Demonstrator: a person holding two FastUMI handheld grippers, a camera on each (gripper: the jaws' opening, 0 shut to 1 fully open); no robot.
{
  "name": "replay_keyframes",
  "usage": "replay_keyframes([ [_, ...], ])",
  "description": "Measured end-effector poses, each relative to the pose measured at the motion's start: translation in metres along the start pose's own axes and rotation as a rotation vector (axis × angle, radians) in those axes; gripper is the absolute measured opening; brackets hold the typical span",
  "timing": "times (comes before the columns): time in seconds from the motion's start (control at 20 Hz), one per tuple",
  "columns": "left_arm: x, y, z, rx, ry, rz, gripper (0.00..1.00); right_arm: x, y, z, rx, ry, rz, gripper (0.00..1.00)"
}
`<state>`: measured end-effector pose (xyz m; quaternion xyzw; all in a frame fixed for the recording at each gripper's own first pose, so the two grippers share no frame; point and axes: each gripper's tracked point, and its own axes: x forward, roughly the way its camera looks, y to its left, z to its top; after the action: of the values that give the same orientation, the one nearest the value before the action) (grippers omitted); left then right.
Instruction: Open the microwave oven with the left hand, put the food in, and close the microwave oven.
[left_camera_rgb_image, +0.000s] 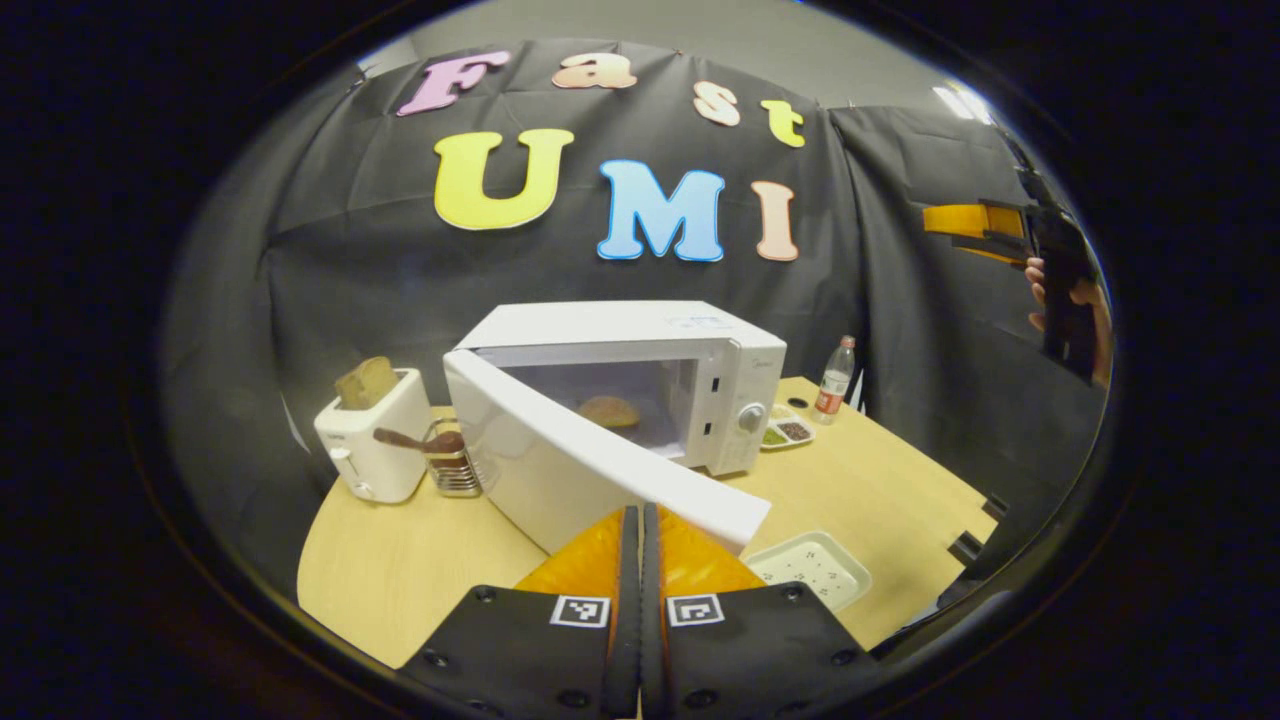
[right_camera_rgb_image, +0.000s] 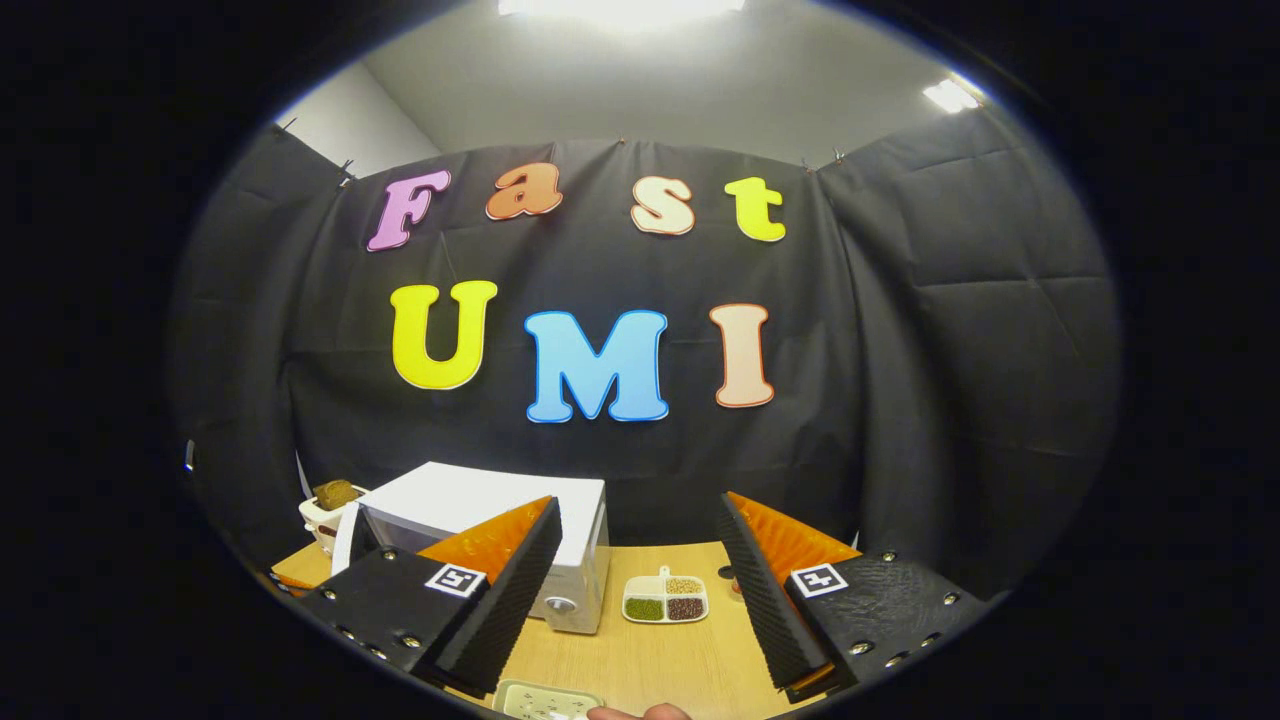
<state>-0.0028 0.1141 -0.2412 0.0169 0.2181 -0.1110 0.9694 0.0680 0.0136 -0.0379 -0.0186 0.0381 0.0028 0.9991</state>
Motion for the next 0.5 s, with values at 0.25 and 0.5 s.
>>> replay_keyframes([
  [0.25, 0.025, -0.017, 0.013, 0.017, -0.006, -0.03, 0.07, 0.006, -0.013, 0.001, -0.003, 0.001, -0.016, 0.95],
  [0.5, 0.05, -0.036, 0.022, 0.057, -0.003, -0.07, 0.07, 0.011, -0.028, 0.004, -0.013, -0.003, -0.032, 0.95],
])
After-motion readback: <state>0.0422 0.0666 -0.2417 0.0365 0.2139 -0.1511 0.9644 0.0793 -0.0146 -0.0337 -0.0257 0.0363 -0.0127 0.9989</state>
